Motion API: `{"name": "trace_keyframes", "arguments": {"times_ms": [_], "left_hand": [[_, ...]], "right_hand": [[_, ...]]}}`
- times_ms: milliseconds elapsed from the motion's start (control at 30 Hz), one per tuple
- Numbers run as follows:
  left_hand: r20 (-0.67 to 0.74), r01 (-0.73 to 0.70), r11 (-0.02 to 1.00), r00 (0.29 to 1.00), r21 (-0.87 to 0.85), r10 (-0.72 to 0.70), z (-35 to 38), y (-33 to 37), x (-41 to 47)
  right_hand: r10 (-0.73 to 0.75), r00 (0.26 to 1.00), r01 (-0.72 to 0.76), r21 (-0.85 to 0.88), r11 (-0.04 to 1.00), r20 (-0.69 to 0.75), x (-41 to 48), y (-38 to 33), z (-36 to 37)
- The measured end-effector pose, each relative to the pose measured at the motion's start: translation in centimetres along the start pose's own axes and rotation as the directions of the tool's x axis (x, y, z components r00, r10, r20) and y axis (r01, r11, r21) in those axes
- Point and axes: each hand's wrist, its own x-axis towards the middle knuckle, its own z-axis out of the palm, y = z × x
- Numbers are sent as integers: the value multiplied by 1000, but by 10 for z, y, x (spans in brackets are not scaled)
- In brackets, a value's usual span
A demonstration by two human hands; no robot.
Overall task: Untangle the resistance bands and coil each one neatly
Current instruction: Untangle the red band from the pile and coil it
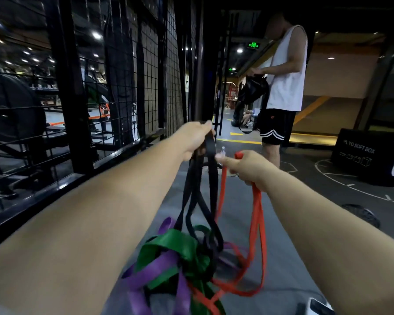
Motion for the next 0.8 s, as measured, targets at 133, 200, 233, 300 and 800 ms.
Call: {"name": "trace_keyframes", "arguments": {"times_ms": [133, 200, 233, 300, 800], "left_hand": [[-22, 21, 971, 999, -237, -27, 9, 34, 7], [-6, 42, 952, 999, -302, -46, 15, 39, 4], [-3, 50, 940, 999, -338, -54, 18, 39, 1], [-7, 59, 917, 998, -395, -68, 18, 34, -3], [327, -46, 883, 937, 466, -124, 8, -120, -48]], "right_hand": [[-136, 987, 121, 163, 979, 86, -7, -9, 24], [-174, 982, 136, 344, 929, 80, -5, -16, 33], [-182, 981, 143, 400, 905, 60, -3, -18, 37], [-170, 985, 150, 424, 893, 11, 0, -20, 40], [185, 976, -106, 486, 867, -118, 41, -61, 5]]}}
